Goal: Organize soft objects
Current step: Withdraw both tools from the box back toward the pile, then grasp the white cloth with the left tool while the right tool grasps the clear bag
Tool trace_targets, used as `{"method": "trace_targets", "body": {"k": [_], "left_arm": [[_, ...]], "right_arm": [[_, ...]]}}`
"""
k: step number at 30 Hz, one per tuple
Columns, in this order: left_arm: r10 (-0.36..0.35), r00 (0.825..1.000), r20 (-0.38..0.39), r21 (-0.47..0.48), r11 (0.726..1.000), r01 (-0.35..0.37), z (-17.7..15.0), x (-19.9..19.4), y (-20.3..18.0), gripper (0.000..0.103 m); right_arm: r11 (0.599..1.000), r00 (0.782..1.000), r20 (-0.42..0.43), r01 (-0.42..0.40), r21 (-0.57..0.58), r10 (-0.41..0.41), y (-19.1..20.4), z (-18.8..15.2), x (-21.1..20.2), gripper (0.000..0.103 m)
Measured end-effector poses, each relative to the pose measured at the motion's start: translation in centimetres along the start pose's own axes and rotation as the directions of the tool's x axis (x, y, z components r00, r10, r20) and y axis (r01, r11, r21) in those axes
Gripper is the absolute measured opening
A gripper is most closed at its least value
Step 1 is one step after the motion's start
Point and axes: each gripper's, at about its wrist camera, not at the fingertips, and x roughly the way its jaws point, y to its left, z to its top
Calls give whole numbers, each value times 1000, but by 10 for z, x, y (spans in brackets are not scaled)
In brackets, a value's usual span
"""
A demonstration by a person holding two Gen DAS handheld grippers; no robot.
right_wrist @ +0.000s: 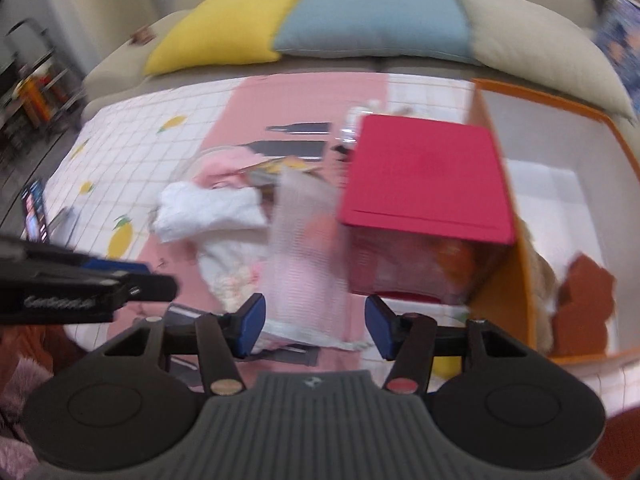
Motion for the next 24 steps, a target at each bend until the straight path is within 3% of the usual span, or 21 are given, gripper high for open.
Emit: {"method": "trace_targets", "body": {"k": [4, 8, 10, 13, 17, 21, 24], "left_arm": [[-47, 999, -2, -31, 998, 47, -4, 16, 9, 46], [-31, 1000, -2, -64, 998, 31, -5, 23, 13, 47], [-2, 1000, 20, -59, 998, 3, -4, 20, 16, 48], [58, 996, 68, -10, 998, -57, -2, 12, 16, 49], [138, 983, 121, 81, 986, -148, 2, 7, 15, 63], [201, 968, 149, 196, 954, -228, 6, 15, 7, 65], [203, 969, 143, 232, 945, -232, 9, 24, 6, 67]], "right_arm": [[999, 999, -31, 20, -25, -21, 12, 1, 18, 50], [1000, 998, -58, 13, 19, -12, 8, 2, 33, 50], [999, 999, -54, 2, 43, 1, 6, 5, 38, 60], [997, 999, -45, -3, 82, 7, 6, 10, 46, 66], [991, 998, -66, 7, 134, 2, 5, 19, 62, 66], [989, 997, -77, 9, 151, 2, 6, 24, 74, 57], [987, 997, -82, 2, 161, 12, 6, 26, 80, 52]]}}
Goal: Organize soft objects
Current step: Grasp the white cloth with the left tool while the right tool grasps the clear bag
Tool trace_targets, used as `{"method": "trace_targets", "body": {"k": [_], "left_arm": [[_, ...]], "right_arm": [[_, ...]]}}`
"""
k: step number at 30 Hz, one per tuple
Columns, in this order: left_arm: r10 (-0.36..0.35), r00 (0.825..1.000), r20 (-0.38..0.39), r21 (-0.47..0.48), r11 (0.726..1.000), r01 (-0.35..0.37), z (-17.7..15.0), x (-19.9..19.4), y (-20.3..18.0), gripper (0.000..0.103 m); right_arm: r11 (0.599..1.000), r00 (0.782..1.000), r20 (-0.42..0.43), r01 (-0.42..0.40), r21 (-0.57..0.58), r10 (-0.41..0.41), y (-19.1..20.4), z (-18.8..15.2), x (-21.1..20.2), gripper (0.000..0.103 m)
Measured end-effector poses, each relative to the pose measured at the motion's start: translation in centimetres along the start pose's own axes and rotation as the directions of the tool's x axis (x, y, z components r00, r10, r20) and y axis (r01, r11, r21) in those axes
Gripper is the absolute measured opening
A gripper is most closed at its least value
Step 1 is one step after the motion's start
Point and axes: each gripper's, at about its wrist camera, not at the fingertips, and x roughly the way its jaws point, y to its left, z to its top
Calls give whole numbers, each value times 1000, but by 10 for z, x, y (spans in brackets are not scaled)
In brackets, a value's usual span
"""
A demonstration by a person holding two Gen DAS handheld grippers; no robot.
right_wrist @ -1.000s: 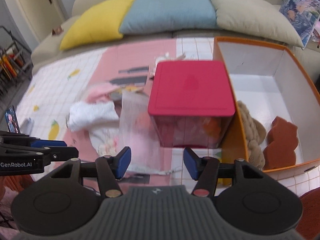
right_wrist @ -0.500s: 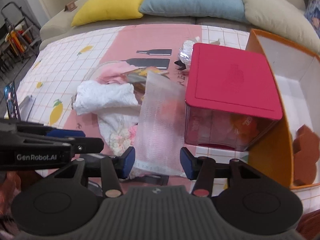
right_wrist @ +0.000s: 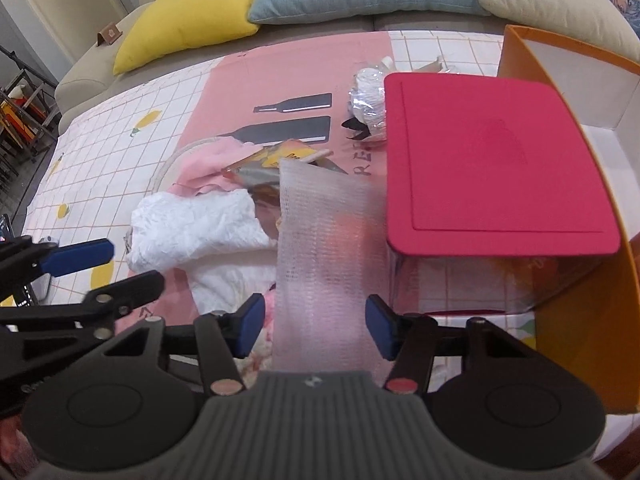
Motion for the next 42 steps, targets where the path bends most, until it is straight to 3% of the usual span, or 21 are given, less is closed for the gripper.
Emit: {"method": "trace_targets", "body": {"k": [2, 4, 7, 14, 17, 20, 23, 24, 25, 26, 28, 31, 33, 35, 37, 39, 42], "left_arm": [[13, 1000, -8, 19, 1000, -13, 1, 6, -1, 67], [24, 1000, -6, 48, 999, -24, 2, 9, -1, 67], [25, 1000, 1, 86, 996, -25, 4, 11, -2, 68], [6, 1000, 9, 206, 978, -7, 9, 21, -11, 76], [8, 1000, -26, 260, 966, -1, 8, 36, -16, 78], [68, 996, -52, 292, 955, -50, 6, 52, -18, 78], [84, 995, -52, 290, 955, -65, 7, 59, -16, 77], [80, 995, -56, 283, 957, -61, 7, 60, -15, 77], [81, 995, -59, 280, 958, -61, 8, 61, -15, 77], [88, 994, -61, 279, 958, -68, 8, 62, -16, 76], [103, 993, -64, 284, 955, -81, 10, 65, -18, 73], [104, 993, -59, 283, 956, -83, 12, 67, -22, 64], [123, 991, -51, 290, 951, -104, 12, 67, -24, 44], [145, 988, -46, 293, 948, -125, 11, 68, -24, 30], [130, 991, -42, 273, 955, -114, 11, 66, -21, 22], [127, 992, -26, 256, 960, -116, 10, 62, -19, 10], [138, 990, 10, 220, 966, -137, 12, 47, -16, 6]], "right_arm": [[1000, 1000, -8, -10, 4, 10, -1, 1, 3, 38], [1000, 999, -25, -26, 14, 27, -3, 1, 6, 12], [999, 999, -32, -44, 15, 44, -6, 1, 5, 0], [998, 999, 24, -39, -48, 40, 4, 7, -18, 0], [997, 998, 19, -59, -51, 60, 4, 8, -24, 0], [996, 999, 14, -37, -77, 38, 5, 6, -24, 0], [997, 1000, 7, -25, -76, 25, 5, 4, -20, 7], [997, 1000, 12, -23, -70, 24, 5, 4, -19, 21], [997, 1000, 14, -17, -69, 18, 5, 4, -15, 46], [997, 1000, 15, -7, -70, 8, 5, 4, -12, 52], [998, 1000, 17, 9, -67, -8, 5, 5, -4, 53], [1000, 1000, -9, 10, -22, -10, 1, 5, 8, 53], [1000, 1000, -21, 9, 16, -8, -5, 3, 14, 49], [999, 1000, -27, 4, 33, -3, -8, 2, 16, 32], [999, 999, -35, -16, 42, 18, -11, 0, 17, 12], [1000, 1000, -29, -11, 23, 12, -10, 0, 14, 1], [1000, 1000, -8, -8, -6, 8, -7, -1, 5, 0]]}}
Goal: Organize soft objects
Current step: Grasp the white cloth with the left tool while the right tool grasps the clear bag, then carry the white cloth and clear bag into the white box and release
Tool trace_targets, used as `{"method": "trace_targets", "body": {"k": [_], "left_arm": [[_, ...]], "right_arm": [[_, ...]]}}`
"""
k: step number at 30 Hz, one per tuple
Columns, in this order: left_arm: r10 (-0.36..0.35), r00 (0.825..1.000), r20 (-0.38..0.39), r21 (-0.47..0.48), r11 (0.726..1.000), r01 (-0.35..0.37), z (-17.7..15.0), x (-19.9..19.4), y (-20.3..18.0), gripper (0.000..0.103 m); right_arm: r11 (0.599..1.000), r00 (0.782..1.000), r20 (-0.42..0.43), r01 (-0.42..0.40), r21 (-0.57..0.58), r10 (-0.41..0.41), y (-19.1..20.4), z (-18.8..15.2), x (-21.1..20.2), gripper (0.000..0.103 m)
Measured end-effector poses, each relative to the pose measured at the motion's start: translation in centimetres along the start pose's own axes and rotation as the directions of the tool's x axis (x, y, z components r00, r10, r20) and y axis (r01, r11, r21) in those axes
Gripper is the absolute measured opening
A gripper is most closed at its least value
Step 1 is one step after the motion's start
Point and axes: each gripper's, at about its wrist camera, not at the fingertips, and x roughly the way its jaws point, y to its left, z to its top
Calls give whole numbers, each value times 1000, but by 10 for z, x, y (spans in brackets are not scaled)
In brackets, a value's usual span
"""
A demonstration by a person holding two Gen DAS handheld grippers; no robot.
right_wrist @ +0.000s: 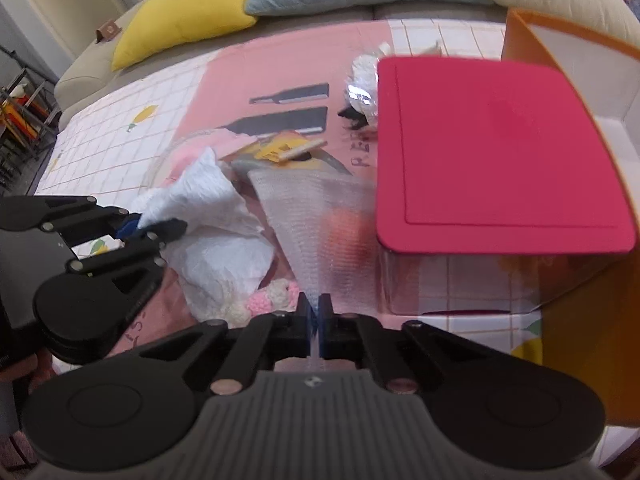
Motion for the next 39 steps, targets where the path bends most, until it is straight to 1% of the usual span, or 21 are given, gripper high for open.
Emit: {"method": "trace_targets", "body": {"k": [2, 7, 11, 14, 16, 17, 18, 20, 21, 22, 23, 25, 29, 31, 32, 33, 34, 35, 36, 39], "left_arm": [[-8, 1000, 19, -48, 999, 9, 3, -12, 7, 6], [-38, 998, 44, -157, 987, 44, 4, -54, 27, 5], [-40, 997, 72, -188, 981, 53, 2, -88, 35, 5], [-73, 997, 41, -208, 975, 80, -1, -108, 37, 5], [-116, 993, 3, -231, 966, 113, -6, -117, 36, 5], [-149, 989, -14, -245, 959, 141, -9, -121, 37, 5], [-188, 982, -28, -267, 948, 174, -13, -123, 38, 5], [-289, 956, -41, -326, 909, 261, -21, -127, 42, 5], [-320, 946, -44, -345, 894, 287, -24, -126, 43, 5], [-338, 940, -51, -354, 886, 300, -26, -124, 44, 5], [-342, 938, -62, -356, 885, 299, -27, -121, 43, 5], [-326, 941, -95, -354, 894, 274, -28, -109, 41, 5], [-322, 939, -116, -371, 891, 260, -28, -72, 48, 5], [-305, 944, -123, -377, 895, 240, -29, -54, 51, 5], [-293, 947, -130, -377, 898, 226, -30, -44, 52, 5], [-271, 953, -138, -368, 907, 205, -30, -34, 52, 5], [-238, 959, -151, -344, 922, 175, -32, -26, 50, 5], [-216, 961, -172, -317, 936, 154, -32, -18, 47, 5], [-213, 959, -185, -297, 943, 152, -34, -10, 43, 5], [-249, 947, -205, -265, 945, 191, -39, 5, 33, 7]], "right_arm": [[1000, 1000, 22, 7, -22, -6, 2, 0, -10, 0], [998, 997, 74, -9, -56, 13, 5, -1, -37, 0], [998, 993, 110, -36, -57, 42, 3, -4, -58, 0], [995, 990, 114, -77, -56, 83, 4, -3, -72, 0], [994, 989, 108, -99, -50, 104, 5, -4, -80, 0], [993, 988, 107, -105, -50, 110, 5, -6, -83, 0], [993, 988, 106, -109, -50, 114, 6, -7, -85, 0], [992, 987, 103, -120, -49, 125, 6, -11, -89, 0], [991, 987, 100, -125, -50, 129, 7, -12, -90, 0], [991, 987, 96, -127, -52, 131, 8, -14, -90, 0], [991, 987, 90, -127, -51, 131, 8, -15, -88, 0], [992, 990, 70, -123, -38, 126, 8, -16, -83, 0], [995, 994, 43, -100, -16, 101, 7, -15, -73, 0], [996, 996, 29, -86, -9, 86, 7, -14, -68, 0], [997, 996, 25, -83, -4, 83, 5, -15, -67, 0], [997, 997, 21, -79, 1, 79, 4, -16, -66, 0], [997, 997, 17, -75, 5, 75, 2, -16, -66, 0], [997, 997, 15, -73, 9, 73, 1, -16, -65, 0], [997, 997, 11, -72, 13, 72, 0, -16, -63, 0], [997, 997, -4, -76, 17, 76, -4, -17, -56, 0]]}}
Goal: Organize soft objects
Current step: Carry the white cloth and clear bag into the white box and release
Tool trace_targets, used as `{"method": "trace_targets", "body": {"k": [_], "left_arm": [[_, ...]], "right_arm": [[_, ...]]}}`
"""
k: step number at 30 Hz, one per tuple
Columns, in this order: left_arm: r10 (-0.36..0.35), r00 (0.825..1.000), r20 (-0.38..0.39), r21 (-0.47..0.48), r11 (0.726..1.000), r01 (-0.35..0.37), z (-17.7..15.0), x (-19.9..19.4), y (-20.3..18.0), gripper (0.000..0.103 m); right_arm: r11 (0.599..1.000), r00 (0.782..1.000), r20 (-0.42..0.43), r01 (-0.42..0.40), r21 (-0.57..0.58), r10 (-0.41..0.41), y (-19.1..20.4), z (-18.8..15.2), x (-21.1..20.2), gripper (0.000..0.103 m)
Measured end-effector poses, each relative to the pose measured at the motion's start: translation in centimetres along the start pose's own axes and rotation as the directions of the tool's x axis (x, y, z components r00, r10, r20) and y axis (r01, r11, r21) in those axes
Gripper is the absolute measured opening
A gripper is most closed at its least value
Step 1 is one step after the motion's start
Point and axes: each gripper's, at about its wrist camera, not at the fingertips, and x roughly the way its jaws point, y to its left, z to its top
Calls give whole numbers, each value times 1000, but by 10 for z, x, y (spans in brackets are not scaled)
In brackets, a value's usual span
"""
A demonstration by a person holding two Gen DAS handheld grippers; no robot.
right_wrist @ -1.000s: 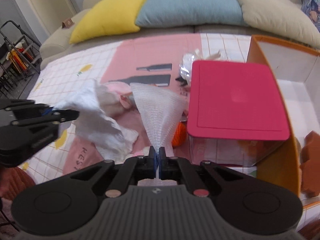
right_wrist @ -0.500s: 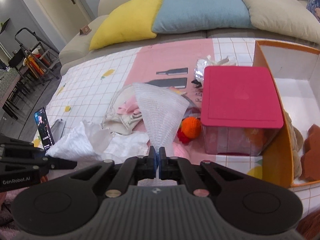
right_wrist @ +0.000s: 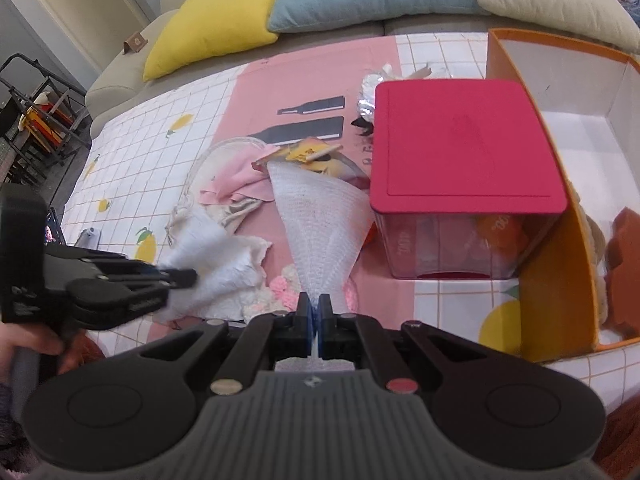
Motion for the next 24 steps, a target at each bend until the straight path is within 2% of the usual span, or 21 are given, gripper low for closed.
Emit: {"method": "trace_targets", "body": {"k": [2, 3, 4, 7, 8, 9, 11, 14, 17, 19, 24], "left_arm": [[14, 1000, -4, 47, 999, -13, -4, 5, -8, 11], [19, 1000, -1, 73, 997, -19, -6, 6, -11, 20], [20, 1000, 5, 97, 995, -21, -8, 6, -13, 22], [-10, 1000, 9, 154, 988, 8, -12, 3, -15, 49], [-25, 1000, 4, 172, 985, 24, -12, 3, -16, 67], [-34, 999, -1, 194, 980, 34, -13, 5, -19, 76], [-19, 1000, -10, 262, 965, 21, -14, 11, -30, 80], [31, 999, -8, 330, 944, -26, -16, 20, -41, 85], [9, 1000, -8, 272, 962, -6, -13, 22, -35, 87], [-2, 1000, 3, 243, 970, 1, -12, 22, -30, 84], [15, 999, 32, 163, 986, -20, -10, 19, -21, 51]], "right_arm": [[1000, 1000, -17, 5, -2, -5, 0, 0, 8, 0], [1000, 1000, -27, 8, -1, -8, -1, -1, 12, 0], [1000, 999, -38, 9, 0, -9, -1, -1, 17, 0], [1000, 998, -69, 13, 7, -12, -4, -3, 27, 0], [1000, 997, -79, 10, 12, -9, -5, -3, 31, 0], [1000, 996, -90, 10, 17, -8, -6, -4, 34, 0], [1000, 994, -105, 13, 22, -11, -7, -4, 39, 0], [1000, 993, -116, 7, 22, -5, -7, -6, 43, 2], [1000, 992, -123, -10, 23, 12, -9, -7, 46, 4], [1000, 992, -128, -13, 23, 15, -9, -8, 50, 4], [1000, 990, -138, -10, 28, 14, -9, -11, 55, 4]]}}
